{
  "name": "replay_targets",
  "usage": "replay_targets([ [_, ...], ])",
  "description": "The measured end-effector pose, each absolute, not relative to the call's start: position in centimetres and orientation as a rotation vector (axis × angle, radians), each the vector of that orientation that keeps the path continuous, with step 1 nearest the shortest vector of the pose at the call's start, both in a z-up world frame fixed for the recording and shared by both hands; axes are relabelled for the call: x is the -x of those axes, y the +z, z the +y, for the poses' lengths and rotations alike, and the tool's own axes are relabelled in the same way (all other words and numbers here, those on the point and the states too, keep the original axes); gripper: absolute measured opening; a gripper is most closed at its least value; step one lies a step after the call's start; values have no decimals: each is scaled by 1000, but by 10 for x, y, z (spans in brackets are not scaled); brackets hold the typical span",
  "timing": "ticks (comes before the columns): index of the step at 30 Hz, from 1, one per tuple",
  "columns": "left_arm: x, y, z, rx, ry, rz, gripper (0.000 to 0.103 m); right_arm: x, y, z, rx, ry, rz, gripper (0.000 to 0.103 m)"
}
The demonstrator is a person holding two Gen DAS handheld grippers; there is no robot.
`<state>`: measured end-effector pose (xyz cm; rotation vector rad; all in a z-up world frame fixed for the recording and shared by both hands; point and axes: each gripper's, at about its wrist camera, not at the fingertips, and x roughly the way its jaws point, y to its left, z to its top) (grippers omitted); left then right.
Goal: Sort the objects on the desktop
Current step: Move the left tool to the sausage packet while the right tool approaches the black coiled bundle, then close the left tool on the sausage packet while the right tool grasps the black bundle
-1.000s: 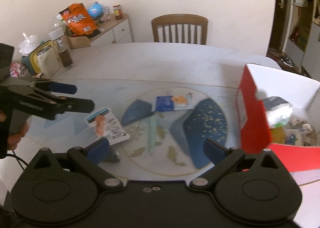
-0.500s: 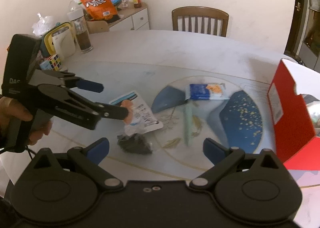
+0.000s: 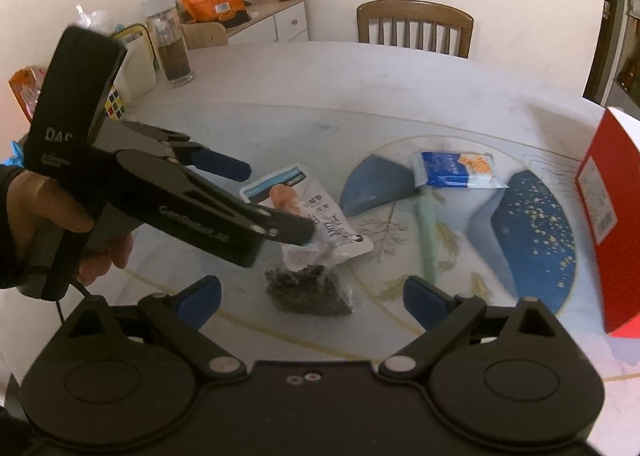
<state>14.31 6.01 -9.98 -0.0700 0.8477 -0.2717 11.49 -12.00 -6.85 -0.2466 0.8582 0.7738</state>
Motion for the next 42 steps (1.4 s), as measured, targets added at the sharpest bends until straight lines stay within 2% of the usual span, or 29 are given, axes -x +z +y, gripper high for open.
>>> replay_targets([
  [4,-149,-106,60,93,-285,859,103,-119,-79,-109,272,761,864,91],
  [13,-157,-113,50,60,-291,859,103,-124,-97,-94,289,749,880,89],
  [14,-157,-113,47,42,-290,857,103,-124,-98,-93,292,746,882,83],
  [16,-157,-114,43,1,-286,856,103,-125,-101,-92,299,740,894,77],
  [19,-156,-116,39,-26,-280,846,102,-126,-103,-91,302,732,885,77],
  [25,-153,-119,32,-69,-258,832,101,-124,-103,-90,326,728,866,66],
  [27,-152,-119,32,-70,-250,825,99,-123,-103,-92,335,729,861,65],
  [30,-152,-118,32,-68,-237,813,91,-122,-103,-98,337,729,861,62],
  [35,-153,-115,38,-14,-234,803,81,-123,-102,-107,328,716,857,49],
  [37,-152,-114,41,11,-229,796,74,-123,-101,-110,323,705,856,42],
  [39,-151,-114,40,17,-226,794,72,-124,-100,-114,320,696,858,41],
  [40,-151,-113,39,17,-230,791,62,-124,-100,-117,318,691,859,41],
  [42,-151,-112,38,23,-236,789,57,-124,-99,-122,315,685,862,40],
])
